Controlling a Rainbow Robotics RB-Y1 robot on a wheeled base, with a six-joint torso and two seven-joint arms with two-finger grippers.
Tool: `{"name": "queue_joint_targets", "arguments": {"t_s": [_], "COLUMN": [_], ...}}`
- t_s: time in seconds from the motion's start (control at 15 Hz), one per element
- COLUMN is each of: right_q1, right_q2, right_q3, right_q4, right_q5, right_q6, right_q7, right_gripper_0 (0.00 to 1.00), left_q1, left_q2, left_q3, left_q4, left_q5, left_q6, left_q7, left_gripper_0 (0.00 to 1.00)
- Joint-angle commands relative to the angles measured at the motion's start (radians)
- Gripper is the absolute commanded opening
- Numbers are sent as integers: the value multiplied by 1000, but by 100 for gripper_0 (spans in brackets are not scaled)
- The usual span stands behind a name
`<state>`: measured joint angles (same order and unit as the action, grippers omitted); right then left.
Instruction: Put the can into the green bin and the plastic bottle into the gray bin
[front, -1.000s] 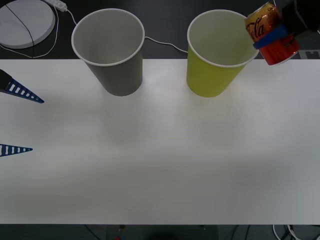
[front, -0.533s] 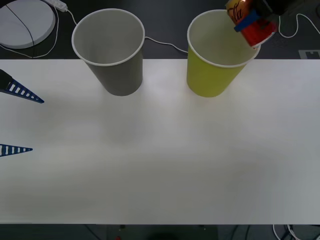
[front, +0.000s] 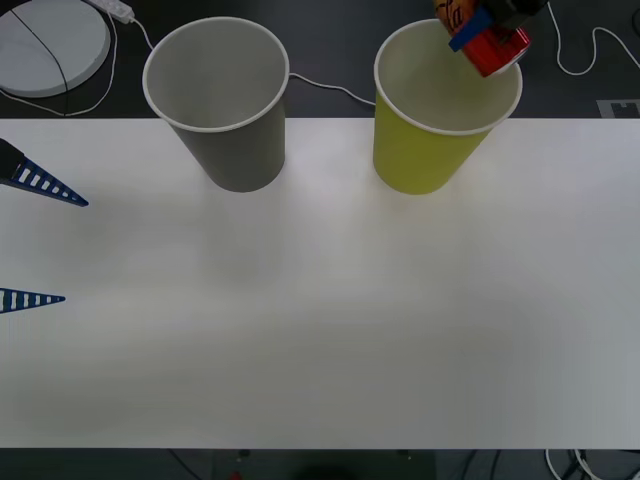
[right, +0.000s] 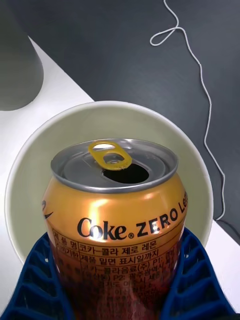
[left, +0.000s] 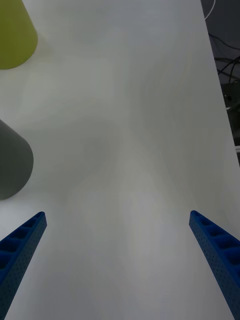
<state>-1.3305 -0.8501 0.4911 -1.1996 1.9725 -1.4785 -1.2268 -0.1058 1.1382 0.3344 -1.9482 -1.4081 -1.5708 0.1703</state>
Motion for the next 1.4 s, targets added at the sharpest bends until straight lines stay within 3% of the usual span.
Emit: {"name": "queue_joint_targets", "arguments": {"t_s": [0.07, 0.47, 0.67, 1.0, 1.4], "right_q1": [1, 1, 27, 275, 599], "right_q2": [-3, -38, -78, -193, -250], "right_q3": [0, -8, -71, -284, -562], "right_q4": [0, -9, -21, -261, -384], "right_q5": [-1, -29, -112, -244, -446], "right_q6": [0, -25, -89, -92, -92], "right_q7": [44, 89, 110, 162, 484], "right_gripper_0": [100, 100, 100, 100, 100], "left_q1": [0, 0, 0, 0, 0], "left_q2": [0, 0, 0, 0, 0], "left_q3": [0, 0, 0, 0, 0], "left_q4": [0, 0, 0, 0, 0], "left_q5": [0, 0, 0, 0, 0], "left_q6": [0, 0, 0, 0, 0], "left_q7": [0, 0, 0, 0, 0], "left_gripper_0": [100, 100, 100, 100, 100]}}
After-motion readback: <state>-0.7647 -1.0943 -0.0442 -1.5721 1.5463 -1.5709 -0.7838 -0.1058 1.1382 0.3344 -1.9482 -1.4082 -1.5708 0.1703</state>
